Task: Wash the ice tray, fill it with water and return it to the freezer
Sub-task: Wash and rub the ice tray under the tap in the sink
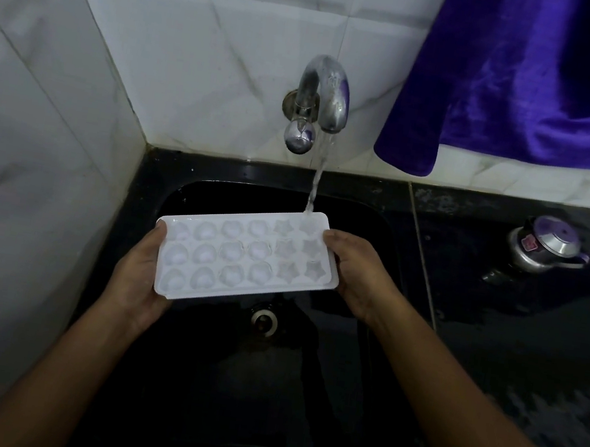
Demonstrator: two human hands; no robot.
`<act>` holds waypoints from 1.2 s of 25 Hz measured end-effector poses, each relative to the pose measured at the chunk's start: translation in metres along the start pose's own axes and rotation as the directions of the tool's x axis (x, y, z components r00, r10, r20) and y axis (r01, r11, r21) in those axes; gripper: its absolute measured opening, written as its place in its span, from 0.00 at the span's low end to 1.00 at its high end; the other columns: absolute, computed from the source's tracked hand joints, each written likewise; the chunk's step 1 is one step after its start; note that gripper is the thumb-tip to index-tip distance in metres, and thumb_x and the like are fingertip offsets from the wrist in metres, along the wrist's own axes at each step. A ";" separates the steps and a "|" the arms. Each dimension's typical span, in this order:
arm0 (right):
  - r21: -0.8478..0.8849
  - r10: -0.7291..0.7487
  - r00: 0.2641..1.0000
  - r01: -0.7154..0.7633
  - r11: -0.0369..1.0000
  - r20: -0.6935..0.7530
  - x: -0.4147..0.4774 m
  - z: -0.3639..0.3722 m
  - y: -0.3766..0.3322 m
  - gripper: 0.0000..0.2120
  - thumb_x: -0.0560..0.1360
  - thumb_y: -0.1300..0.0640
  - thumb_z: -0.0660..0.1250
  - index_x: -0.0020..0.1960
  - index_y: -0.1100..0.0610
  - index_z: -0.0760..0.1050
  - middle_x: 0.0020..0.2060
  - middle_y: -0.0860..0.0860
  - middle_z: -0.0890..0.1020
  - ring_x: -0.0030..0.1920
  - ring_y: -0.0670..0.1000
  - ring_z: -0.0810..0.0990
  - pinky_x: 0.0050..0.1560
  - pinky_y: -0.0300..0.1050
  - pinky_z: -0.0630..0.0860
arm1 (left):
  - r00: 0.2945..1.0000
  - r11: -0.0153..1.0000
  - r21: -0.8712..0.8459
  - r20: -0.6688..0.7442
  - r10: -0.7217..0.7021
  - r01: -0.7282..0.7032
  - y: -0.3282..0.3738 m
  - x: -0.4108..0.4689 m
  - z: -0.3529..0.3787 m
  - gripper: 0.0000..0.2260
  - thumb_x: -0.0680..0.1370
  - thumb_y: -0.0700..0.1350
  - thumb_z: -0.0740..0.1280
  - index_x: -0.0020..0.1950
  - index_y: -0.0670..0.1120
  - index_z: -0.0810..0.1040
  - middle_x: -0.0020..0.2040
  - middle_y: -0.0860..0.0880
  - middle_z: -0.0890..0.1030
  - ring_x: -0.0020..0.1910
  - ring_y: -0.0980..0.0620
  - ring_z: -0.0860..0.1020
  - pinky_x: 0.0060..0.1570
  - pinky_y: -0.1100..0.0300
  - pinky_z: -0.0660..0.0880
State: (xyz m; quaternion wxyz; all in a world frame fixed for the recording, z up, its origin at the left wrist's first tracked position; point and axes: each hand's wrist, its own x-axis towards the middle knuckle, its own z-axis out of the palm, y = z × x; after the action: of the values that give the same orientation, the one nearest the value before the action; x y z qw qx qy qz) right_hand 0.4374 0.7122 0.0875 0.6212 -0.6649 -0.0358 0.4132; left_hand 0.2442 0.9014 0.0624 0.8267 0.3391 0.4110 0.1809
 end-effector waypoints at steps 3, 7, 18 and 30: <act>0.019 -0.014 1.000 0.015 1.000 -0.014 -0.003 -0.005 -0.001 0.13 0.85 0.60 0.60 0.52 0.60 0.83 0.45 0.55 0.89 0.44 0.53 0.89 0.41 0.46 0.84 | 1.000 1.000 -0.009 0.012 0.000 0.000 -0.002 -0.001 0.007 0.24 0.85 0.59 0.57 0.61 0.46 0.87 0.63 0.41 0.85 0.56 0.43 0.86 0.44 0.51 0.86; 0.015 -0.035 0.999 0.035 0.999 -0.037 -0.007 -0.018 -0.005 0.14 0.86 0.60 0.59 0.52 0.59 0.83 0.45 0.55 0.89 0.45 0.53 0.89 0.42 0.47 0.83 | 0.999 1.000 0.001 0.042 0.012 -0.012 -0.004 0.000 0.021 0.24 0.86 0.58 0.56 0.60 0.46 0.88 0.62 0.42 0.86 0.56 0.44 0.87 0.44 0.51 0.85; 0.022 -0.054 0.987 0.058 0.998 -0.154 -0.009 -0.061 -0.012 0.14 0.85 0.59 0.60 0.53 0.60 0.84 0.47 0.57 0.89 0.46 0.55 0.88 0.47 0.50 0.83 | 0.996 0.997 0.080 0.092 -0.008 0.000 -0.016 0.009 0.067 0.22 0.87 0.57 0.55 0.67 0.45 0.80 0.60 0.43 0.86 0.57 0.44 0.86 0.50 0.48 0.84; 0.093 -0.068 0.967 0.093 0.991 -0.246 -0.013 -0.114 -0.016 0.14 0.85 0.56 0.60 0.59 0.62 0.81 0.49 0.58 0.88 0.48 0.56 0.89 0.42 0.47 0.83 | 0.984 0.996 0.070 0.163 -0.069 0.058 -0.044 0.028 0.113 0.25 0.87 0.58 0.54 0.69 0.42 0.79 0.64 0.39 0.84 0.63 0.38 0.83 0.59 0.41 0.79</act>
State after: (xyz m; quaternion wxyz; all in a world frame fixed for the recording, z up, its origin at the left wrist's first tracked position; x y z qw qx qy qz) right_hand 0.5040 0.6174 0.0947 0.6709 -0.6751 0.0346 0.3048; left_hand 0.3524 0.8408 0.0643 0.8518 0.3664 0.3572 0.1122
